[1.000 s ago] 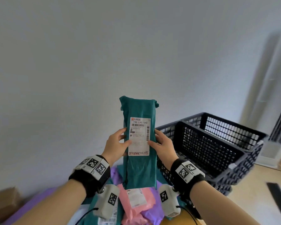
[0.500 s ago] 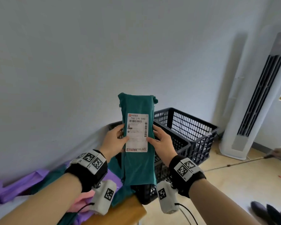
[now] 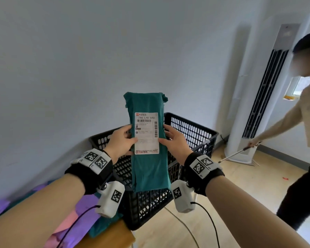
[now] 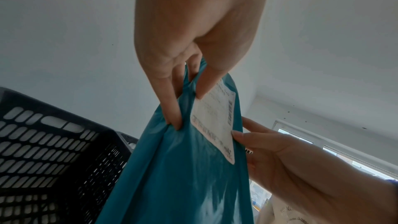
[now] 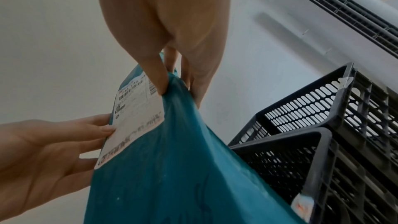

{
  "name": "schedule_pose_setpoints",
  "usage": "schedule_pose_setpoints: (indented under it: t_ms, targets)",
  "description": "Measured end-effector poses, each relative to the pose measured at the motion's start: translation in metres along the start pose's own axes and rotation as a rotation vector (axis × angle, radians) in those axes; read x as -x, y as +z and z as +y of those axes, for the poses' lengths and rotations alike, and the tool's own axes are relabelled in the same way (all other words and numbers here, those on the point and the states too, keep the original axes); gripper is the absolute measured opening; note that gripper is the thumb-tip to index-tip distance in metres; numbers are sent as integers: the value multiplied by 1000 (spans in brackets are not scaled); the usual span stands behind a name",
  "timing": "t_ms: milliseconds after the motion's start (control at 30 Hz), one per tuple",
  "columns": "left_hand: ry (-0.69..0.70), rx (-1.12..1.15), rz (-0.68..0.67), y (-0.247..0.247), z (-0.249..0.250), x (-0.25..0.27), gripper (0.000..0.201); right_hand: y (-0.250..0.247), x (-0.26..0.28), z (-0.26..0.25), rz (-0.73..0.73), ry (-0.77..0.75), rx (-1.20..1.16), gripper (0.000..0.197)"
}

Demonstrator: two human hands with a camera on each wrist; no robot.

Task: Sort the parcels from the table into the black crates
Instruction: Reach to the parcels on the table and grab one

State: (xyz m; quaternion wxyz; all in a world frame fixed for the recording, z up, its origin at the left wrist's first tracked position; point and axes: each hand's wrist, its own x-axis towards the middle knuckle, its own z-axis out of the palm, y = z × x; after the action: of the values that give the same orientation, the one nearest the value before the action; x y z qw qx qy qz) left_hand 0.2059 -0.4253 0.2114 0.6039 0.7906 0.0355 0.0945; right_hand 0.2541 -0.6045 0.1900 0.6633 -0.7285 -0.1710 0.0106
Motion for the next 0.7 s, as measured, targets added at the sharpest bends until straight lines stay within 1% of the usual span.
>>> schedule_pose_setpoints:
  t_ms: [233, 300, 400, 533, 700]
  targets:
    - [-43, 54, -52, -2, 4, -76, 57, -12, -71, 0, -18, 19, 57, 52]
    - [-65, 64, -67, -2, 2, -95, 57, -14, -91, 2, -30, 44, 53, 52]
    - [-111, 65, -79, -1, -4, -120, 56, -14, -122, 12, -52, 104, 79, 57]
    - [-184, -12, -113, 4, -18, -149, 52, -16, -161, 32, -119, 181, 106, 58]
    - [-324, -38, -123, 16, -41, -187, 48, -21, -209, 65, -255, 307, 97, 61]
